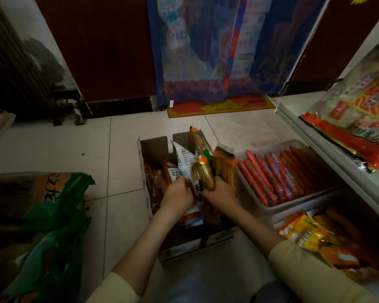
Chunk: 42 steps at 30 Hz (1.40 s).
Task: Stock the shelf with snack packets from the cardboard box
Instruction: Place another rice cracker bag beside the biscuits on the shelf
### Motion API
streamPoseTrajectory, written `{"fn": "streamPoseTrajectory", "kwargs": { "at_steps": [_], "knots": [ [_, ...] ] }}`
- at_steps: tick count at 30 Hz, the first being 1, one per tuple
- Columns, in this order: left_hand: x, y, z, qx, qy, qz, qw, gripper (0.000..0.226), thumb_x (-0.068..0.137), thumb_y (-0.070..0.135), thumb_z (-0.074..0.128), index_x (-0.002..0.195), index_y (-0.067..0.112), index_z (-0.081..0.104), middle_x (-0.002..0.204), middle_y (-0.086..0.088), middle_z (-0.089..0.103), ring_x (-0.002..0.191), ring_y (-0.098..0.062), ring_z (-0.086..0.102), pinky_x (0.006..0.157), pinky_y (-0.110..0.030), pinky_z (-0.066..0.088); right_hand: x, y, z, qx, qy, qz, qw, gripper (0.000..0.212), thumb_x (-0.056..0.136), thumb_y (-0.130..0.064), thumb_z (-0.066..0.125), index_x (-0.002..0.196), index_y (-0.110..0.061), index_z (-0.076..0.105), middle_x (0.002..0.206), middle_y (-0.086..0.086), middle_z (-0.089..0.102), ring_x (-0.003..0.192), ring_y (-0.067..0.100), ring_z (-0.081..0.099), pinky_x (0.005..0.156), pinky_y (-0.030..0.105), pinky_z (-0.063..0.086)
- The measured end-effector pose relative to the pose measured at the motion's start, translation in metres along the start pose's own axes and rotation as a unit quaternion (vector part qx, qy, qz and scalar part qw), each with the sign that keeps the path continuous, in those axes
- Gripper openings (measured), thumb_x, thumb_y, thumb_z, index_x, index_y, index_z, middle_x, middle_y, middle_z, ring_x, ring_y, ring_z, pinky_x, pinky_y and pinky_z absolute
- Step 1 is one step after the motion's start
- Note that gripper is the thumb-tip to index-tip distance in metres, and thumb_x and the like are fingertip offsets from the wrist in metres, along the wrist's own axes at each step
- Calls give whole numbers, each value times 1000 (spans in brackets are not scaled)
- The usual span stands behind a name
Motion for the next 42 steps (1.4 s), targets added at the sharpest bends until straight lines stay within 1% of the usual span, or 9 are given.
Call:
{"fn": "streamPoseTrajectory", "kwargs": {
  "at_steps": [3, 6, 9, 11, 15, 19, 24, 28, 42],
  "knots": [
    [5, 2, -2, -67, 21, -11, 997, 15, 97, 25, 45, 108, 18, 53, 106, -1, 60, 88, -9, 59, 67, -24, 52, -3, -11, -19, 118, -19, -4, 993, 22, 85, -19, 64, 105, -18, 56, 93, 0, 65, 90, 19, 65, 80, 36, 56],
    [8, 16, -7, -102, 46, 1, 994, 17, 97, 38, 42, 102, 22, 47, 102, -3, 62, 87, -14, 64, 70, -38, 59, -10, -18, -45, 227, -43, -9, 973, 28, 87, -17, 65, 114, -18, 56, 94, -3, 69, 86, 12, 70, 71, 27, 57],
    [9, 41, -13, -161, 54, 20, 985, 22, 98, 44, 38, 95, 25, 47, 96, -1, 64, 84, -13, 64, 69, -36, 57, -23, -26, -74, 303, -64, -28, 951, 25, 89, -13, 60, 114, -15, 58, 95, 6, 73, 83, 17, 73, 73, 33, 59],
    [8, 68, -13, -219, 25, 35, 975, 26, 98, 46, 36, 95, 25, 51, 90, 2, 64, 82, -12, 63, 65, -27, 51, -31, -28, -96, 363, -46, -38, 930, 22, 90, -10, 58, 111, -15, 60, 97, 11, 74, 87, 25, 73, 79, 40, 58],
    [6, 135, -10, -325, -35, 130, 936, 26, 98, 40, 42, 103, 20, 58, 90, -2, 69, 83, -19, 69, 73, -35, 57, -54, -23, -148, 475, 6, -34, 879, 23, 92, -10, 55, 114, -9, 60, 99, 12, 74, 87, 26, 73, 74, 37, 60],
    [-2, 204, 12, -359, -149, 200, 899, 13, 92, 43, 51, 102, 38, 56, 99, 3, 72, 91, -15, 70, 80, -41, 57, -85, -12, -206, 483, 97, -29, 870, 34, 87, -23, 61, 119, -11, 60, 106, 10, 73, 95, 26, 71, 84, 40, 58],
    [-41, 272, 39, -412, -228, 235, 850, 49, 72, 51, 63, 118, 35, 53, 105, 4, 71, 91, -14, 70, 74, -34, 58, -133, -1, -264, 463, 184, -36, 866, 41, 79, -30, 66, 116, -12, 60, 104, 9, 74, 96, 27, 71, 85, 41, 56],
    [-67, 307, 69, -428, -254, 225, 838, 30, 84, 37, 64, 113, 39, 56, 95, 5, 74, 82, -13, 72, 68, -31, 58, -172, 17, -299, 453, 250, -33, 855, 36, 83, -28, 65, 113, -8, 62, 100, 11, 74, 92, 28, 72, 79, 38, 59],
    [-166, 383, 106, -449, -344, 239, 789, 44, 78, 44, 60, 115, 22, 61, 88, 0, 75, 76, -15, 72, 58, -23, 55, -298, 44, -364, 342, 296, -53, 891, 42, 80, -35, 63, 118, -22, 52, 99, 3, 75, 87, 23, 73, 70, 30, 60]
  ]
}}
Point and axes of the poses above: each hand's wrist, its own x-axis towards the middle knuckle, its own z-axis out of the palm, y = z × x, the point moved 6 cm from there along x, towards the middle knuckle
